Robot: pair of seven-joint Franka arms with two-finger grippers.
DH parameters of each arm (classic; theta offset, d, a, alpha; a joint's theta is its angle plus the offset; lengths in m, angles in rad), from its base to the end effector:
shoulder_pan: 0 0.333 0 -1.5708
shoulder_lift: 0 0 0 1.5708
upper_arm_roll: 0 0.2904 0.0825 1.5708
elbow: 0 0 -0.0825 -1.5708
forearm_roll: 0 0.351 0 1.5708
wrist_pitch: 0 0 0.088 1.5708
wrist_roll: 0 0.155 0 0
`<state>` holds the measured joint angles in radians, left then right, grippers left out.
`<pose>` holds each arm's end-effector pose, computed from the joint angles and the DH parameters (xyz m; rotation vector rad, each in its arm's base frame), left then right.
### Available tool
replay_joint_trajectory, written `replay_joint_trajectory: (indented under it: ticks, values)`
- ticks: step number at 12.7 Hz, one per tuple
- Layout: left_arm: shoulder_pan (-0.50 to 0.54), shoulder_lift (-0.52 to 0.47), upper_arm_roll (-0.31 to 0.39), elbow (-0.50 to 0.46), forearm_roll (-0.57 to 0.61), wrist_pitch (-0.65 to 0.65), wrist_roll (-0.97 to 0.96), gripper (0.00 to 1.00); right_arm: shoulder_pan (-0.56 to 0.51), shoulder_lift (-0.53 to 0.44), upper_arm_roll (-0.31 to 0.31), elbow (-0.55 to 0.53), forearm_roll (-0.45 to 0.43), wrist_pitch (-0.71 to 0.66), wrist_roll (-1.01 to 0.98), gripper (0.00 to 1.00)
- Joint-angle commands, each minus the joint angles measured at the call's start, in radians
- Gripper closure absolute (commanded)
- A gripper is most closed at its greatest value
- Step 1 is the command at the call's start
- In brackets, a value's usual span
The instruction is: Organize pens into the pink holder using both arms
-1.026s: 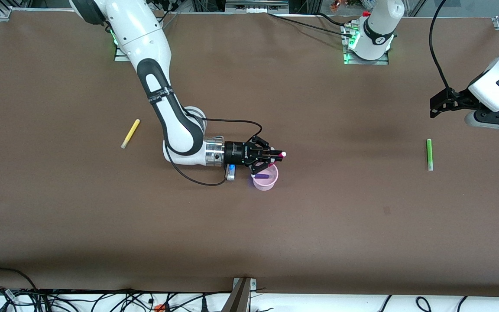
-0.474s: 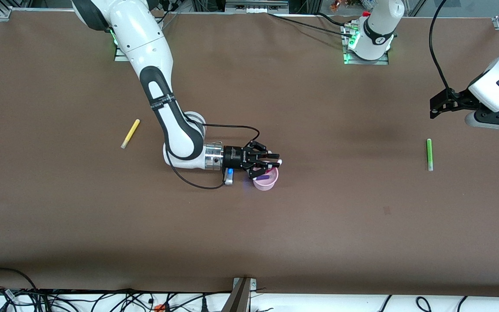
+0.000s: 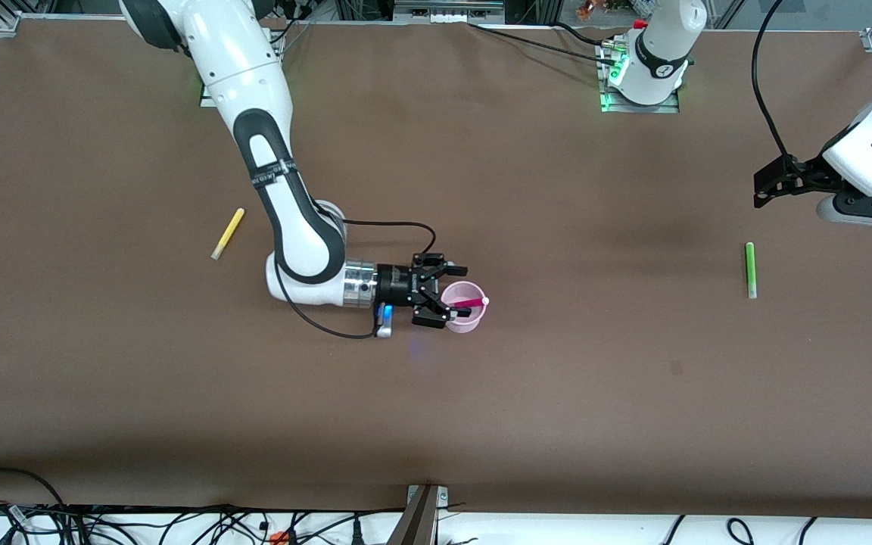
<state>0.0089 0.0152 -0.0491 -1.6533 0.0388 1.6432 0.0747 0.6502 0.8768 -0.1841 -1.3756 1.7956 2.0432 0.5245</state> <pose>0.5281 -0.0153 0.5129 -3.0984 0.1833 0.0402 0.5895 0.4392 0.2151 -1.6035 1.0219 0.8090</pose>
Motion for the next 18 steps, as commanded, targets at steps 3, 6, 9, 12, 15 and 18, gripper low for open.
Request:
replay_joint_trajectory:
  ticks: [3,6,9,12,15,18]
  values:
    - [-0.001,-0.041,0.023,-0.043,-0.02,0.027,-0.003,0.0,0.005,-0.191,-0.135,-0.042,-0.334,-0.038,-0.011,0.0]
    - [-0.014,-0.049,0.028,-0.052,-0.02,0.033,-0.003,0.0,0.005,-0.283,-0.251,-0.051,-0.575,-0.196,-0.055,0.0]
    - [-0.018,-0.049,0.028,-0.057,-0.023,0.032,0.005,0.0,0.005,-0.387,-0.354,-0.059,-0.81,-0.351,-0.142,0.0]
    - [-0.011,-0.029,0.018,-0.04,-0.023,0.02,0.008,0.0,0.005,-0.539,-0.365,-0.117,-1.08,-0.4,-0.257,0.0]
    - [-0.01,-0.026,0.017,-0.037,-0.023,0.021,0.008,0.0,0.006,-0.665,-0.364,-0.169,-1.316,-0.419,-0.296,0.0]
    - [-0.01,-0.018,0.017,-0.026,-0.025,0.023,0.007,0.0,-0.062,-0.786,-0.309,-0.23,-1.531,-0.417,-0.426,0.0]
